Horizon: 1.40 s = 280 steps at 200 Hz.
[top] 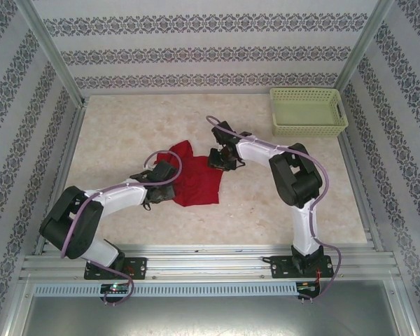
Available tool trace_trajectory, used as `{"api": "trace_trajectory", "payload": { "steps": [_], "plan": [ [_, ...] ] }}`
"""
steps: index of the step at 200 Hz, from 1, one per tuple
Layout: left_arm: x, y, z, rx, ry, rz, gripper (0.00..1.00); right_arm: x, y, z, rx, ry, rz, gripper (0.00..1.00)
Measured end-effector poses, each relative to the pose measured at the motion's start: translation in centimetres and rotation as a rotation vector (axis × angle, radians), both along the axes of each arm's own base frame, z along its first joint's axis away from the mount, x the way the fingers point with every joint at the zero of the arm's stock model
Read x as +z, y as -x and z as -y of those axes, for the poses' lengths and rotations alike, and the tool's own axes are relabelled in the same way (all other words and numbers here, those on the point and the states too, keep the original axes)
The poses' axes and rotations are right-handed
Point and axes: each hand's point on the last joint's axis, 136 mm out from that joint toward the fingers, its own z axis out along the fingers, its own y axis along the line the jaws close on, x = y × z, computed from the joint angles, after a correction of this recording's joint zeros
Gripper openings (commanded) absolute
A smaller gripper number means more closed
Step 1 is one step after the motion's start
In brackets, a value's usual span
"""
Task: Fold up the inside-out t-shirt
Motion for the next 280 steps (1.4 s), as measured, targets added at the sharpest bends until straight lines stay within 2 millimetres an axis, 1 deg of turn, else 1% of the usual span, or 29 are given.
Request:
{"api": "trace_trajectory", "payload": {
  "steps": [9,33,49,59,74,88,95,102,116,130,144,155,164,175,184,199,220,231,240,246,261,280],
  "plan": [
    [0.1,-0.4,0.0,-0.003,0.017,0.01,0.34,0.1,0.8,0.3,-0.019,-0.004,0.007,0.33],
    [0.3,-1.8,0.4,-0.037,0.042,0.012,0.33,0.0,4.1,1.1,-0.069,0.006,0.012,0.33],
    [0.5,-3.6,1.4,-0.074,0.054,0.011,0.35,-0.1,7.0,1.2,-0.078,0.017,0.011,0.32],
    [1.0,-4.8,2.2,-0.104,0.063,0.02,0.37,-0.1,8.9,0.8,-0.072,0.022,0.008,0.32],
    [2.5,-6.9,3.4,-0.144,0.072,0.058,0.4,0.0,11.3,0.2,-0.059,0.019,0.006,0.33],
    [4.5,-8.2,3.9,-0.165,0.058,0.102,0.44,0.2,13.1,0.4,-0.05,0.023,0.0,0.38],
    [5.5,-8.6,4.0,-0.176,0.049,0.126,0.45,0.4,13.7,0.7,-0.049,0.033,-0.001,0.42],
    [6.3,-8.7,3.9,-0.183,0.037,0.146,0.48,0.9,13.9,1.2,-0.052,0.047,0.006,0.46],
    [7.9,-7.9,3.7,-0.208,0.009,0.174,0.52,2.3,13.3,2.3,-0.063,0.07,0.05,0.5],
    [9.6,-6.4,4.1,-0.255,-0.01,0.203,0.57,3.9,12.0,3.2,-0.077,0.087,0.096,0.51],
    [11.0,-4.6,5.2,-0.317,-0.006,0.236,0.6,5.2,10.0,4.1,-0.097,0.089,0.139,0.54],
    [11.6,-3.1,6.4,-0.372,0.005,0.25,0.61,5.7,8.6,5.1,-0.119,0.089,0.158,0.55],
    [11.6,-2.2,7.3,-0.408,0.013,0.249,0.62,5.8,7.8,6.0,-0.132,0.096,0.164,0.57],
    [11.1,-1.2,8.4,-0.447,0.021,0.234,0.62,5.4,7.0,7.0,-0.148,0.108,0.162,0.59],
    [10.4,-0.7,8.9,-0.469,0.021,0.212,0.62,4.9,6.5,7.5,-0.148,0.121,0.157,0.61],
    [8.6,-0.4,9.3,-0.479,0.01,0.162,0.61,4.0,6.1,7.6,-0.134,0.136,0.144,0.65],
    [5.4,-0.3,9.1,-0.468,-0.025,0.077,0.51,3.0,5.7,6.9,-0.097,0.138,0.129,0.67],
    [4.1,-0.3,9.0,-0.462,-0.044,0.04,0.43,2.7,5.1,6.4,-0.083,0.132,0.126,0.66],
    [3.6,-0.4,8.8,-0.449,-0.054,0.026,0.36,2.2,4.6,5.9,-0.066,0.13,0.123,0.66],
    [3.4,-0.6,8.8,-0.443,-0.056,0.022,0.31,2.0,4.2,5.7,-0.061,0.131,0.12,0.65],
    [3.6,-1.5,8.4,-0.415,-0.05,0.028,0.21,1.4,3.1,4.9,-0.037,0.131,0.119,0.58],
    [4.6,-3.2,7.4,-0.365,-0.035,0.053,0.13,1.0,1.7,4.2,-0.011,0.131,0.128,0.43]
  ]
}}
